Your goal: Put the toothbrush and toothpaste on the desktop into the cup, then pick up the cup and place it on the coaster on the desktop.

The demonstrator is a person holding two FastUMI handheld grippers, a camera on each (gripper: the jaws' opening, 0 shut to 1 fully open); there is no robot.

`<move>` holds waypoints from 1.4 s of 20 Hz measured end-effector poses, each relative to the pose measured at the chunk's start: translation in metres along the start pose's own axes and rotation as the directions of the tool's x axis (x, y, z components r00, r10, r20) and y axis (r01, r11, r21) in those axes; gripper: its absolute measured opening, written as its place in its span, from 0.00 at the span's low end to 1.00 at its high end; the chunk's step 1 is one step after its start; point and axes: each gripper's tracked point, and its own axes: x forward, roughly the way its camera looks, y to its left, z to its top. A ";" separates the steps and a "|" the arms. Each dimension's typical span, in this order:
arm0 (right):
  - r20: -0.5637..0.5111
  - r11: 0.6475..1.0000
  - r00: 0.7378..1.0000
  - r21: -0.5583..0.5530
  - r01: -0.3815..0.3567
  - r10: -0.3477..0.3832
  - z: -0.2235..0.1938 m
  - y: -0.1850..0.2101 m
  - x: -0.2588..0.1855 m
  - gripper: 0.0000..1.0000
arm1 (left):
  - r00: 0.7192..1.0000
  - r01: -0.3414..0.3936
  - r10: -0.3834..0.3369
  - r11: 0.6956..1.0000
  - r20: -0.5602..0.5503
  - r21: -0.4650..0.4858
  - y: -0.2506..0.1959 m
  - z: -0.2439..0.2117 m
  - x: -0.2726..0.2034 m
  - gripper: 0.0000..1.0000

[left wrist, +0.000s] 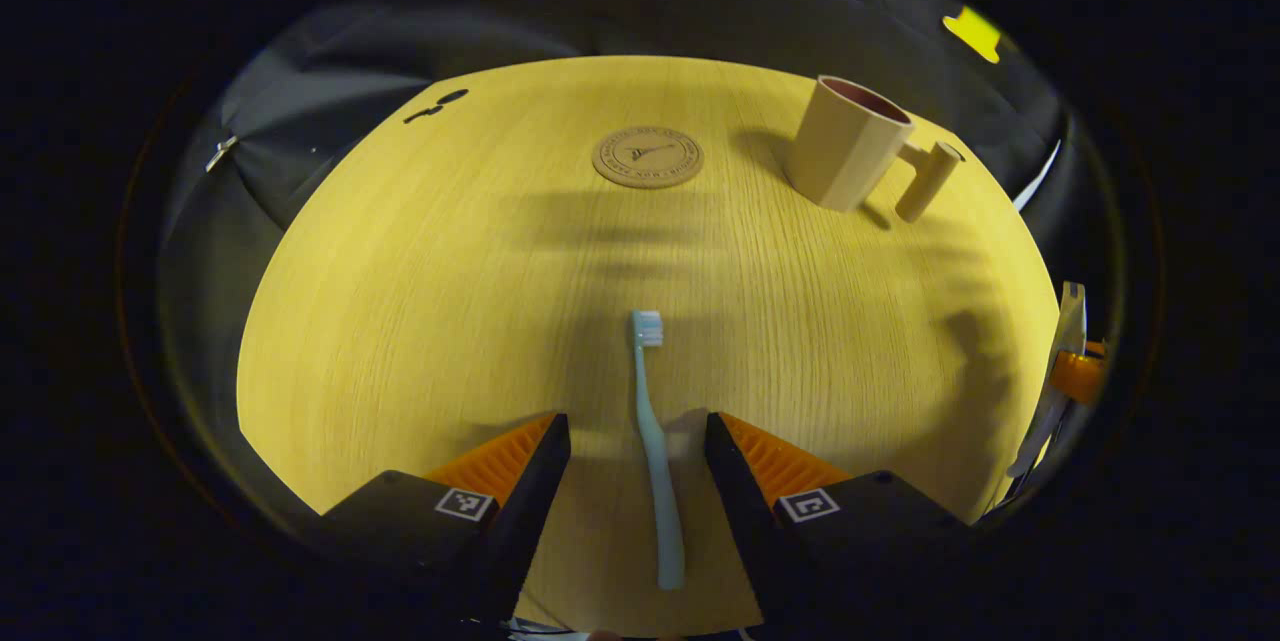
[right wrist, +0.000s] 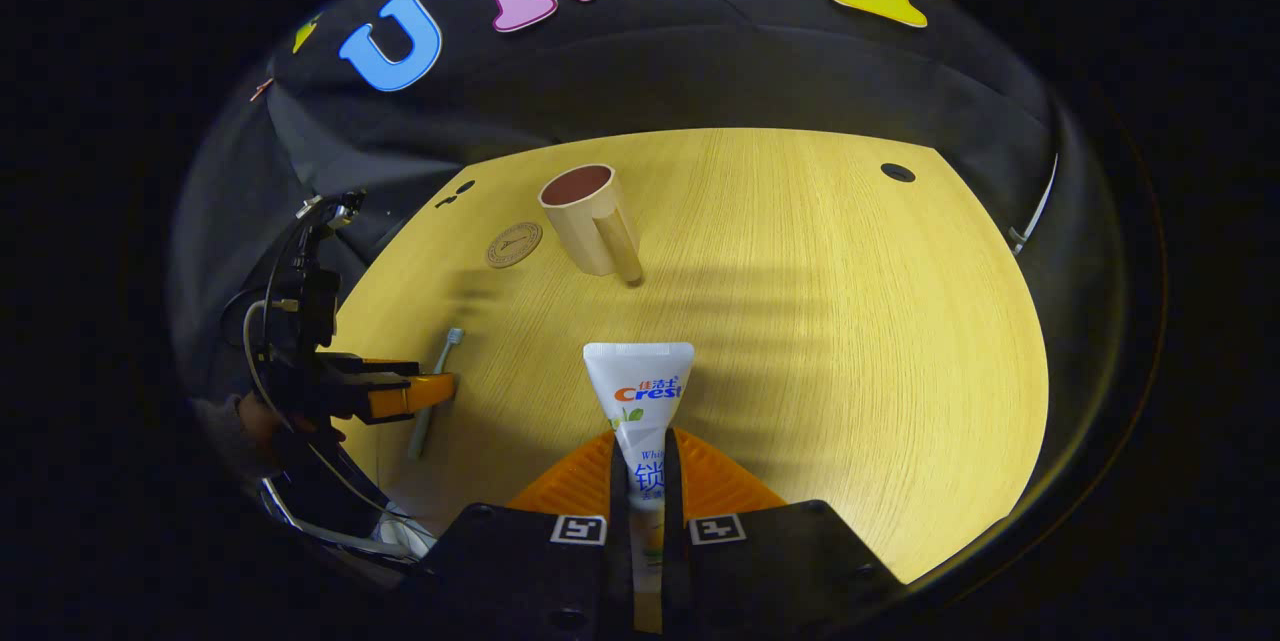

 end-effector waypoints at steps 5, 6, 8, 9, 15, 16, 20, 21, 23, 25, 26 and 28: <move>-0.005 1.000 1.000 0.011 -0.015 0.015 0.002 -0.008 0.005 0.15 | 1.000 -0.014 0.013 1.000 -0.018 -0.005 -0.005 0.003 0.002 0.39; -0.005 1.000 1.000 0.014 -0.016 0.016 0.002 -0.009 0.005 0.15 | 1.000 -0.007 0.007 1.000 -0.020 0.005 -0.009 0.003 0.002 0.32; -0.006 1.000 1.000 0.017 -0.016 0.016 0.002 -0.012 0.005 0.10 | 1.000 0.006 -0.005 0.999 -0.017 0.051 -0.013 0.004 0.002 0.19; -0.005 1.000 1.000 0.017 -0.014 0.015 0.002 -0.013 0.004 0.15 | 1.000 0.012 -0.011 0.998 -0.016 0.063 -0.014 0.005 0.002 0.16; 0.014 1.000 1.000 0.018 -0.007 0.007 0.003 -0.016 0.001 0.15 | 0.999 0.042 -0.042 0.998 0.002 0.044 -0.013 0.007 0.001 0.06; 0.021 1.000 1.000 0.020 -0.009 0.008 0.005 -0.015 0.000 0.15 | 0.999 0.040 -0.041 0.998 0.010 0.048 -0.013 0.009 -0.001 0.06; 0.059 0.998 0.997 0.045 -0.047 0.044 0.013 -0.004 -0.007 0.15 | 0.993 0.050 -0.054 0.998 0.101 0.039 -0.019 0.027 -0.018 0.06; 0.075 0.997 0.996 0.058 -0.060 0.056 0.019 0.000 -0.009 0.15 | 0.988 0.064 -0.068 0.997 0.138 0.031 -0.021 0.035 -0.027 0.06; 0.124 0.993 0.989 0.073 -0.090 0.080 0.036 0.008 -0.015 0.15 | 0.970 0.092 -0.092 0.996 0.223 0.012 -0.026 0.055 -0.045 0.06; 0.203 0.989 0.972 0.063 -0.132 0.116 0.063 0.014 -0.027 0.15 | 0.951 0.133 -0.125 0.991 0.282 -0.011 -0.032 0.068 -0.067 0.06; 0.251 0.986 0.958 0.053 -0.155 0.137 0.086 0.024 -0.028 0.15 | 0.941 0.160 -0.145 0.987 0.306 -0.025 -0.036 0.072 -0.077 0.06; 0.334 0.982 0.927 0.020 -0.187 0.170 0.130 0.032 -0.026 0.15 | 0.918 0.193 -0.167 0.981 0.360 -0.037 -0.042 0.078 -0.097 0.06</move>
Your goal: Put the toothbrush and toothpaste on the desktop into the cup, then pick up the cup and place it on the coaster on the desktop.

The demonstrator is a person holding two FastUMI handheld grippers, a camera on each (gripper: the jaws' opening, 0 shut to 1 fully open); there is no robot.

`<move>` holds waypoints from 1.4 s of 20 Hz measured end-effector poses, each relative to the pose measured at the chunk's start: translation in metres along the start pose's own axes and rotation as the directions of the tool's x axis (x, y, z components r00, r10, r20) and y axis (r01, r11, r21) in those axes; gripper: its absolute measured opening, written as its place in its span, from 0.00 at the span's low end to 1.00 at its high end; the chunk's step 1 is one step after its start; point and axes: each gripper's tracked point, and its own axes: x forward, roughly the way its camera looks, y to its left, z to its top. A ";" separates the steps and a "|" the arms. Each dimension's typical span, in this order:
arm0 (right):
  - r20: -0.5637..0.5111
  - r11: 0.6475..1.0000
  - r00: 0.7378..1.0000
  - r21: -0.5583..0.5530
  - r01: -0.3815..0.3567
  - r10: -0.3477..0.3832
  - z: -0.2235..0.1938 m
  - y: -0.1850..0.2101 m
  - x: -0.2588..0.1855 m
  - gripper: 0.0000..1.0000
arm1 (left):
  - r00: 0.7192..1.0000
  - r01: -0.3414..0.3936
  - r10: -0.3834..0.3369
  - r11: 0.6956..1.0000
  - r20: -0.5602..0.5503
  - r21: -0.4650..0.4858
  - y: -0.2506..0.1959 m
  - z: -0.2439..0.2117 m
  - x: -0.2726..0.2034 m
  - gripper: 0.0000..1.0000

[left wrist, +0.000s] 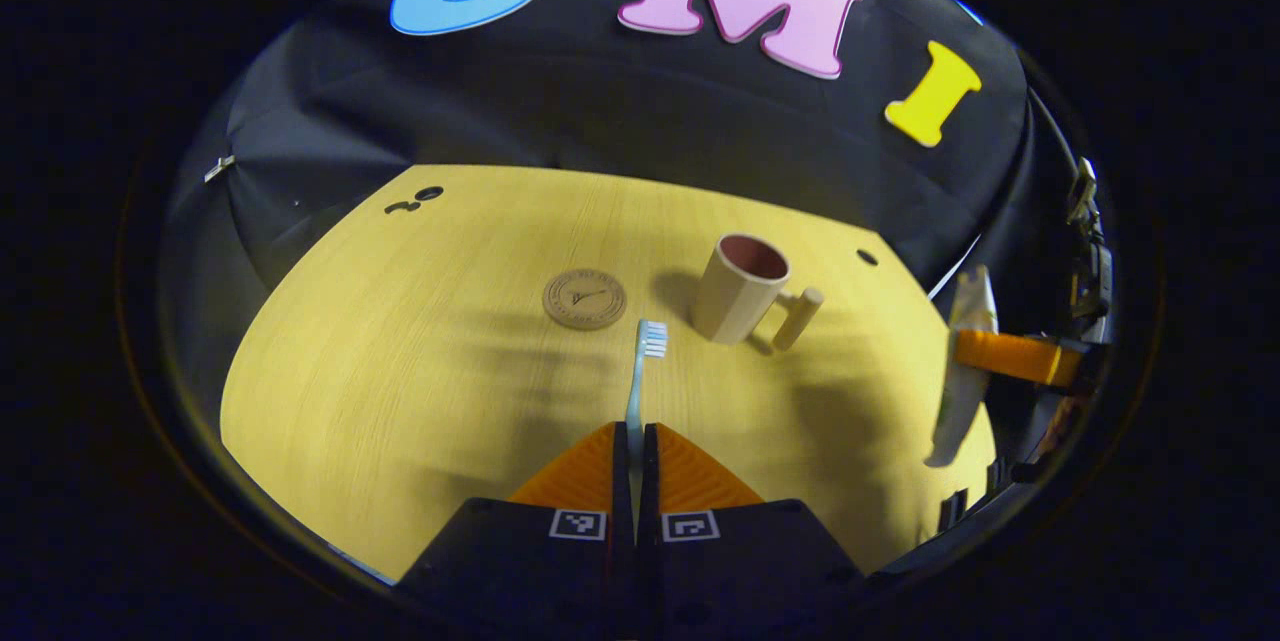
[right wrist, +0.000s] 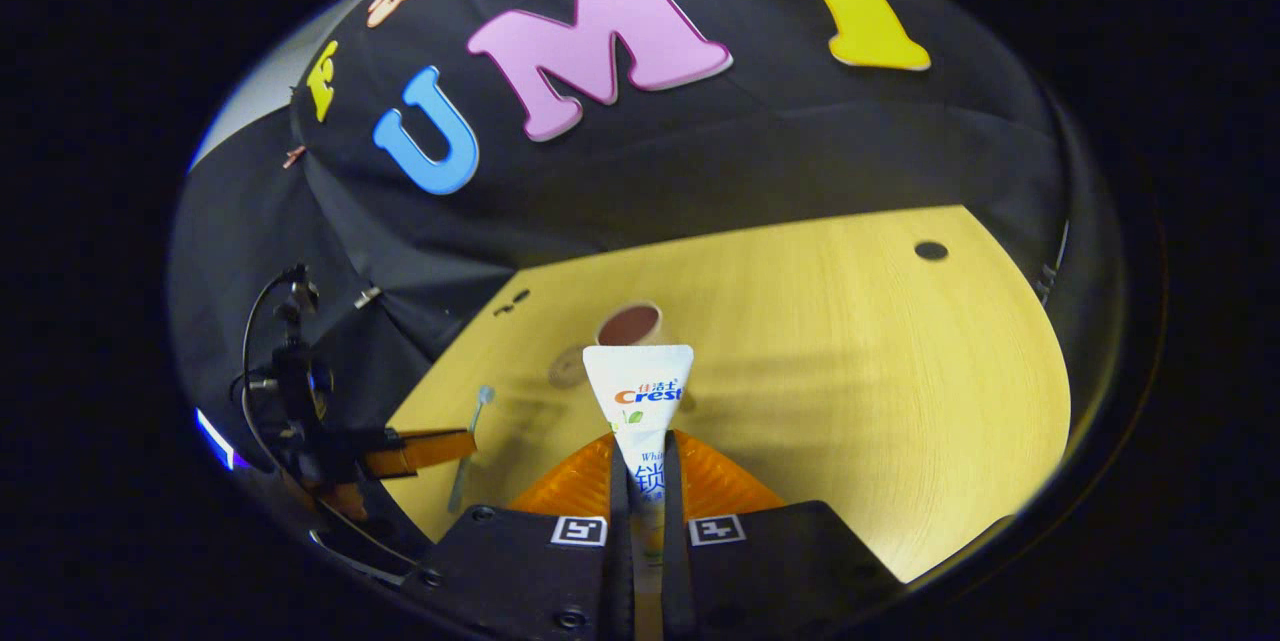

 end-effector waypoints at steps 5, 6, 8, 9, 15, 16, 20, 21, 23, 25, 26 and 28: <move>0.191 0.998 0.980 -0.049 -0.050 0.058 0.089 0.021 0.055 0.14 | 0.992 0.060 -0.056 0.998 0.112 -0.035 -0.020 0.003 -0.038 0.06; 0.223 0.996 0.973 -0.068 -0.053 0.067 0.103 0.024 0.069 0.15 | 0.990 0.072 -0.064 0.996 0.129 -0.053 -0.022 0.001 -0.043 0.06; 0.274 0.992 0.956 -0.107 -0.073 0.100 0.123 0.035 0.093 0.15 | 0.987 0.079 -0.067 0.994 0.147 -0.078 -0.024 -0.008 -0.050 0.06; 0.296 0.989 0.947 -0.119 -0.089 0.121 0.130 0.040 0.107 0.14 | 0.987 0.070 -0.057 0.994 0.147 -0.086 -0.022 -0.015 -0.053 0.06; 0.256 0.985 0.958 -0.148 -0.091 0.127 0.099 0.035 0.191 0.14 | 0.991 -0.010 0.019 0.997 0.129 -0.075 -0.008 -0.053 -0.069 0.06; 0.238 0.984 0.964 -0.155 -0.084 0.120 0.089 0.031 0.197 0.15 | 0.991 -0.016 0.027 0.996 0.128 -0.089 -0.007 -0.056 -0.070 0.06; 0.209 0.982 0.972 -0.174 -0.075 0.111 0.065 0.022 0.207 0.15 | 0.991 -0.034 0.050 0.991 0.128 -0.127 -0.005 -0.066 -0.072 0.06; 0.204 0.982 0.973 -0.175 -0.073 0.109 0.061 0.021 0.207 0.15 | 0.990 -0.038 0.055 0.990 0.130 -0.135 -0.004 -0.066 -0.072 0.06; 0.189 0.981 0.977 -0.183 -0.064 0.099 0.051 0.016 0.209 0.15 | 0.989 -0.047 0.066 0.988 0.133 -0.145 -0.002 -0.067 -0.070 0.06; 0.183 0.981 0.980 -0.191 -0.042 0.078 0.044 0.010 0.210 0.15 | 0.989 -0.057 0.076 0.987 0.128 -0.151 -0.001 -0.068 -0.068 0.06; 0.173 0.979 0.982 -0.198 -0.041 0.076 0.040 0.010 0.211 0.15 | 0.989 -0.061 0.080 0.986 0.126 -0.153 0.000 -0.070 -0.068 0.06; 0.156 0.977 0.984 -0.207 -0.052 0.085 0.033 0.014 0.211 0.16 | 0.988 -0.066 0.086 0.986 0.127 -0.152 0.002 -0.070 -0.068 0.06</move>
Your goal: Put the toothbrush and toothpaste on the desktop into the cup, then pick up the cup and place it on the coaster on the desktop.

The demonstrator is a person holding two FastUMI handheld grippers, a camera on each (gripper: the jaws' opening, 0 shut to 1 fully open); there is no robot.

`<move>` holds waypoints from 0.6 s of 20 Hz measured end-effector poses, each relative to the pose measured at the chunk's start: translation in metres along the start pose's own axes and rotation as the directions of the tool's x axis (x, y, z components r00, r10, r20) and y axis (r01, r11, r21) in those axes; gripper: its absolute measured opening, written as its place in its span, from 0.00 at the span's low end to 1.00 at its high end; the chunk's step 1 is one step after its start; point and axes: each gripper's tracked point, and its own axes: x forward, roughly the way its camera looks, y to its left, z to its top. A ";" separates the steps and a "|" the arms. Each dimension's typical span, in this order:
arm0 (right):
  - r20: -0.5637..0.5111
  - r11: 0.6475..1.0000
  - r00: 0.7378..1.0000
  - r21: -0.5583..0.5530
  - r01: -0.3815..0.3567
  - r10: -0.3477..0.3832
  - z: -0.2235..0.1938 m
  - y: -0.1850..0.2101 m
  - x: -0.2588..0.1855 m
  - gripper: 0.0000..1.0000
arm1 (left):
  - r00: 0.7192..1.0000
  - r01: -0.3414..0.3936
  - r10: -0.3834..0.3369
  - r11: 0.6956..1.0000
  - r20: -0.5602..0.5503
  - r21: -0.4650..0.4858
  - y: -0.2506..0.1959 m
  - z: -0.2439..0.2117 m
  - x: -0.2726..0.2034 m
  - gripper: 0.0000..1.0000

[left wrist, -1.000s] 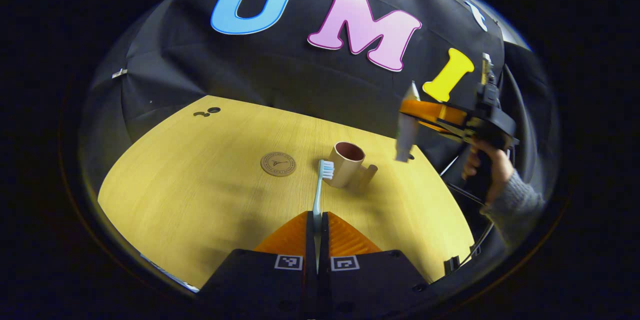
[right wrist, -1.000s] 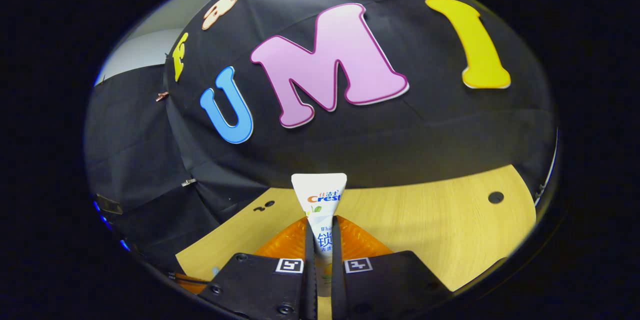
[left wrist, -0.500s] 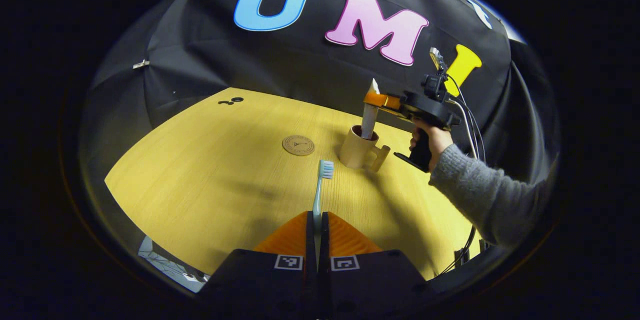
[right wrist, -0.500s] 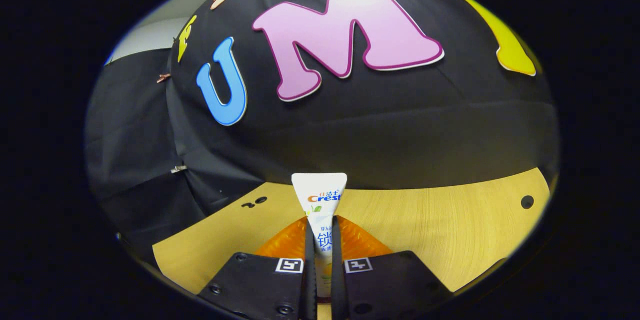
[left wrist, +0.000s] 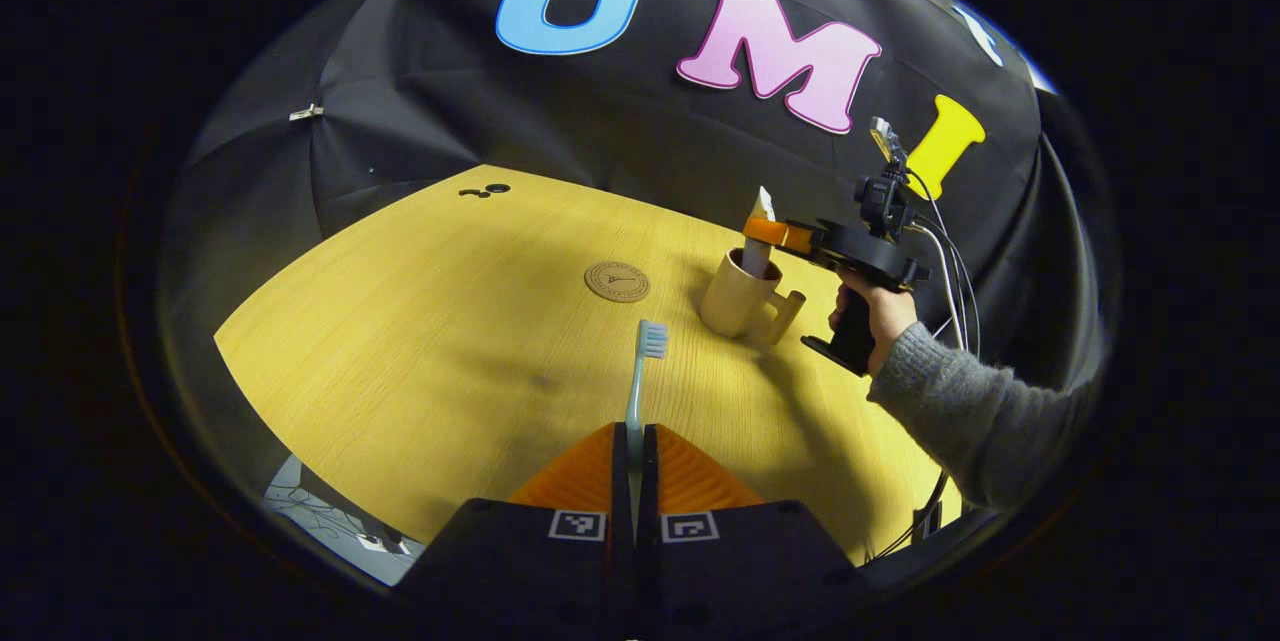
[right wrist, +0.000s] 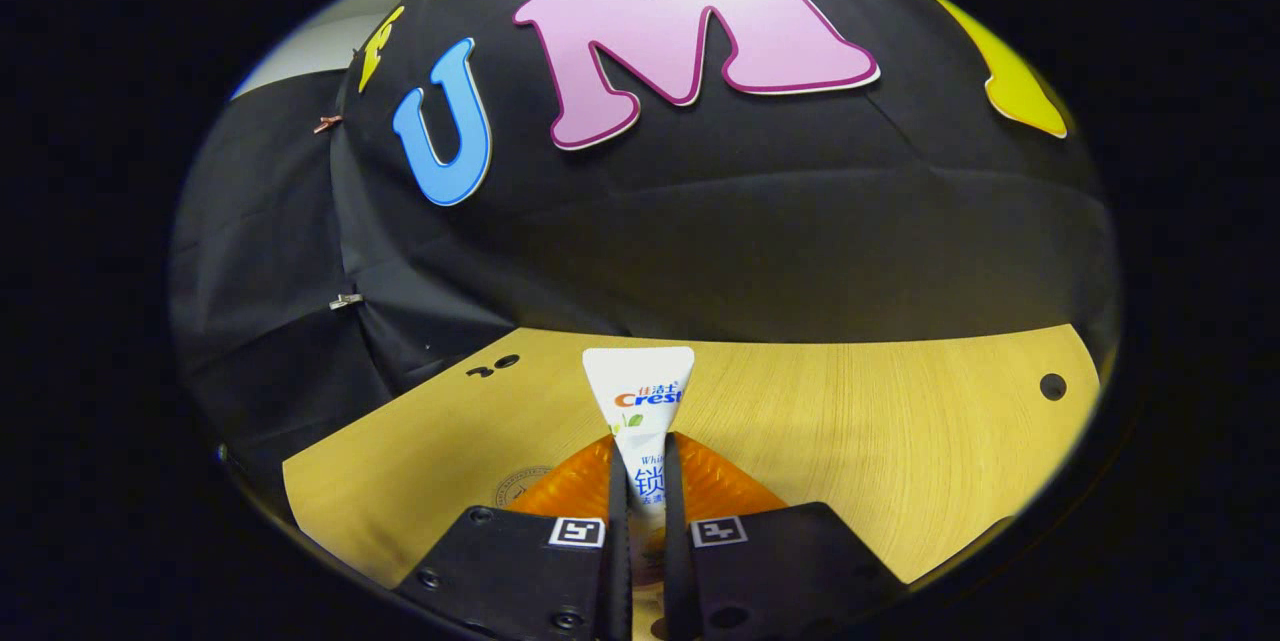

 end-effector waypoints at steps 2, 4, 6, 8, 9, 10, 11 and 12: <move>-0.021 1.000 1.000 -0.024 0.003 -0.003 -0.008 0.000 0.000 0.22 | 1.000 -0.005 0.005 1.000 0.002 0.000 0.001 0.000 -0.001 0.06; -0.028 0.999 1.000 -0.036 0.008 -0.009 -0.009 0.001 -0.005 0.27 | 1.000 -0.010 0.010 1.000 0.009 -0.004 0.002 0.001 -0.004 0.06; -0.023 1.000 1.000 -0.024 0.006 -0.007 -0.006 0.004 -0.006 0.29 | 1.000 -0.013 0.013 1.000 0.020 -0.007 0.001 0.004 -0.006 0.06; -0.009 1.000 1.000 -0.003 0.011 -0.011 0.001 0.005 -0.009 0.37 | 0.999 -0.011 0.011 1.000 0.036 -0.004 0.000 0.012 -0.008 0.06; -0.005 1.000 1.000 0.005 0.015 -0.015 0.004 0.005 -0.012 0.38 | 0.999 -0.011 0.010 1.000 0.046 0.000 -0.001 0.016 -0.008 0.06; -0.001 1.000 1.000 0.007 0.025 -0.025 0.007 0.004 -0.016 0.41 | 0.998 -0.003 0.003 1.000 0.060 0.003 -0.004 0.022 -0.009 0.06; 0.007 0.999 0.999 0.001 0.046 -0.046 0.012 -0.001 -0.019 0.32 | 0.997 0.004 -0.004 1.000 0.077 0.003 -0.007 0.029 -0.009 0.06; 0.022 0.998 0.998 -0.006 0.061 -0.061 0.018 -0.005 -0.024 0.43 | 0.995 0.016 -0.016 1.000 0.098 0.005 -0.011 0.038 -0.008 0.06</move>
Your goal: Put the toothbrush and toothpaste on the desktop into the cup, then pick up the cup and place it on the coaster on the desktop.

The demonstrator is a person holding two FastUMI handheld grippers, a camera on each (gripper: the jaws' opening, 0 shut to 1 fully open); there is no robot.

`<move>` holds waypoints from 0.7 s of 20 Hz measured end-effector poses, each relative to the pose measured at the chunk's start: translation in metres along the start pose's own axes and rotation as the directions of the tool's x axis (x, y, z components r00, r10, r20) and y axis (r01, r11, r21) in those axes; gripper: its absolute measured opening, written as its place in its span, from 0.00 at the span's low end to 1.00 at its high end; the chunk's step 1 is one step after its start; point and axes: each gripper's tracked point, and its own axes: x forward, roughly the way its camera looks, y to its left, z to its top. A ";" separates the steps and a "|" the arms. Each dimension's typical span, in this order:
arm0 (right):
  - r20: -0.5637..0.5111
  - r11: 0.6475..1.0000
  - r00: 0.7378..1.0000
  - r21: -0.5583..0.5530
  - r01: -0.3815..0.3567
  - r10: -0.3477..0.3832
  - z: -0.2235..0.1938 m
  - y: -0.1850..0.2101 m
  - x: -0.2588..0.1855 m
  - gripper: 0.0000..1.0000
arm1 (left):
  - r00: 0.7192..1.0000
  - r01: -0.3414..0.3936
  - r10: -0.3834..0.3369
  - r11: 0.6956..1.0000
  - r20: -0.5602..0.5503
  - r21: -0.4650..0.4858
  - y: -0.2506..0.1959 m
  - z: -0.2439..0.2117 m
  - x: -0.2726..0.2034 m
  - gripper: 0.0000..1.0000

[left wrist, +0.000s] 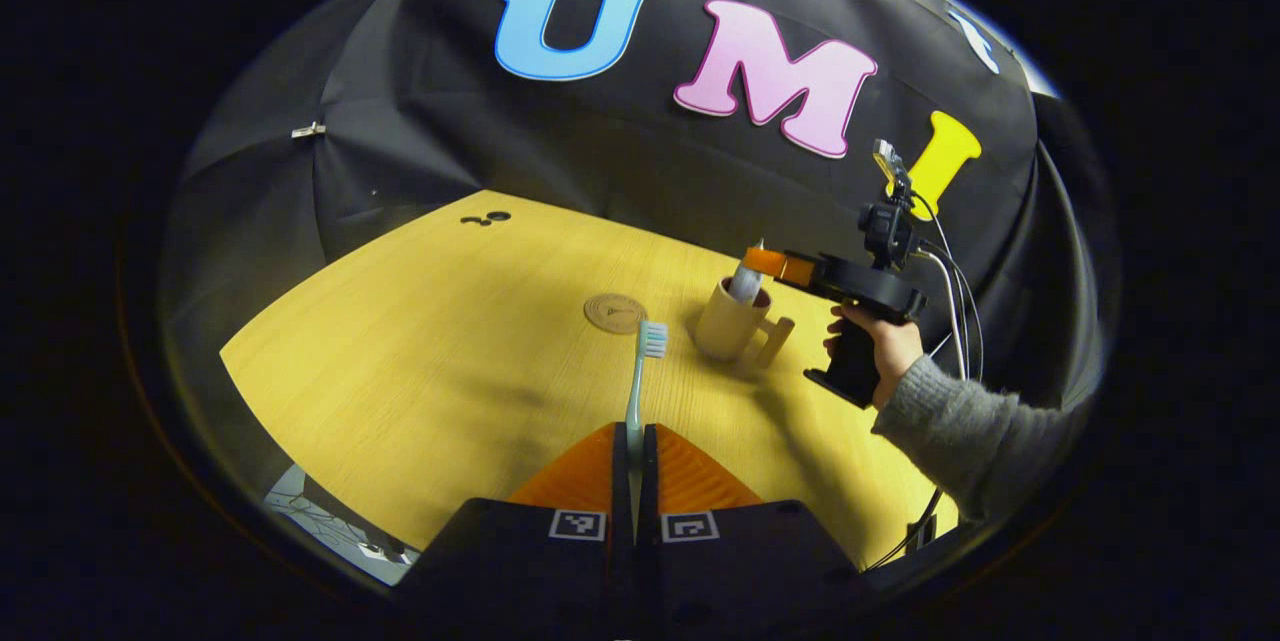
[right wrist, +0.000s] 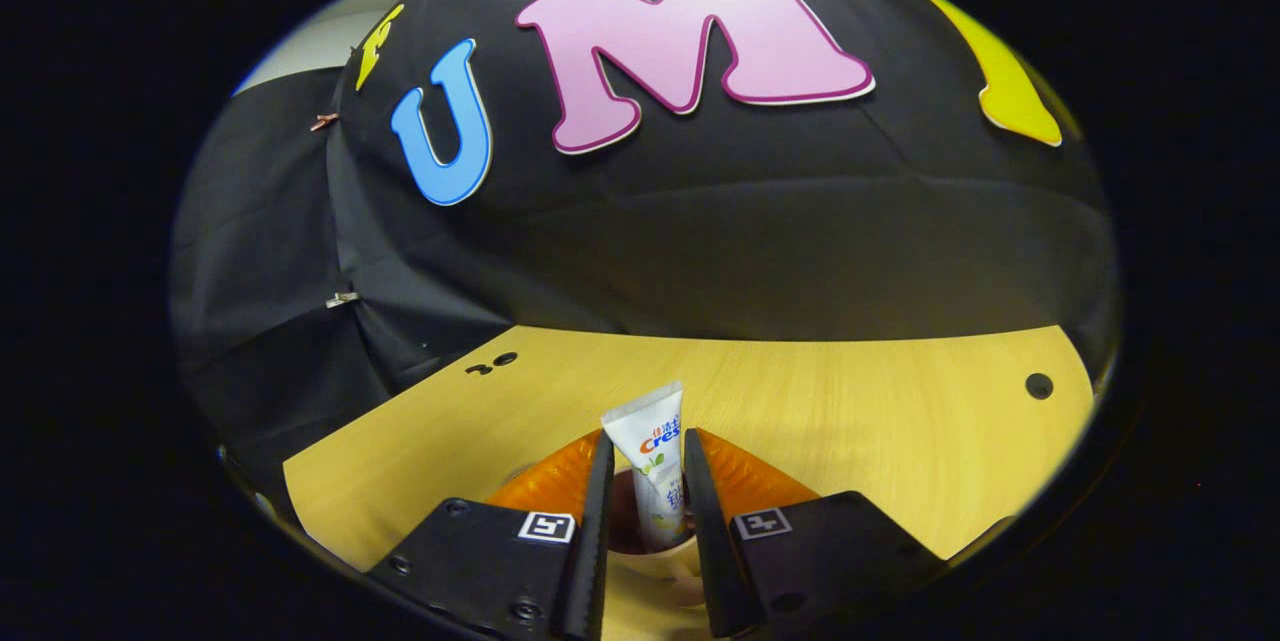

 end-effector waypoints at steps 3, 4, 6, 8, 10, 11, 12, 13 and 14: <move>0.052 1.000 0.999 0.018 -0.004 0.003 0.026 -0.004 -0.021 0.50 | 0.995 0.050 -0.051 0.999 0.081 0.018 -0.018 0.035 0.010 0.06; 0.062 1.000 0.998 0.028 -0.004 0.003 0.032 -0.006 -0.029 0.56 | 0.991 0.069 -0.072 0.997 0.109 0.025 -0.025 0.046 0.017 0.06; 0.072 0.999 0.997 0.048 -0.006 0.003 0.040 -0.011 -0.052 0.56 | 0.979 0.112 -0.115 0.993 0.171 0.032 -0.041 0.071 0.029 0.06; 0.077 0.998 0.997 0.059 0.000 -0.004 0.040 -0.015 -0.078 0.59 | 0.958 0.160 -0.160 0.987 0.238 0.021 -0.057 0.098 0.044 0.06; 0.064 0.998 0.998 0.056 0.010 -0.013 0.029 -0.019 -0.104 0.61 | 0.934 0.201 -0.194 0.980 0.299 0.008 -0.074 0.124 0.061 0.11; 0.049 0.998 0.999 0.056 0.011 -0.014 0.019 -0.019 -0.116 0.61 | 0.922 0.221 -0.208 0.975 0.327 -0.001 -0.081 0.137 0.070 0.06; 0.027 0.998 1.000 0.061 0.009 -0.010 0.008 -0.018 -0.127 0.53 | 0.908 0.242 -0.223 0.970 0.354 -0.011 -0.088 0.148 0.079 0.06; 0.001 0.998 1.000 0.063 0.009 -0.009 -0.005 -0.019 -0.137 0.61 | 0.895 0.261 -0.235 0.965 0.379 -0.020 -0.095 0.160 0.087 0.06; -0.020 0.998 1.000 0.067 0.012 -0.011 -0.017 -0.020 -0.145 0.61 | 0.882 0.278 -0.243 0.960 0.404 -0.029 -0.100 0.171 0.096 0.06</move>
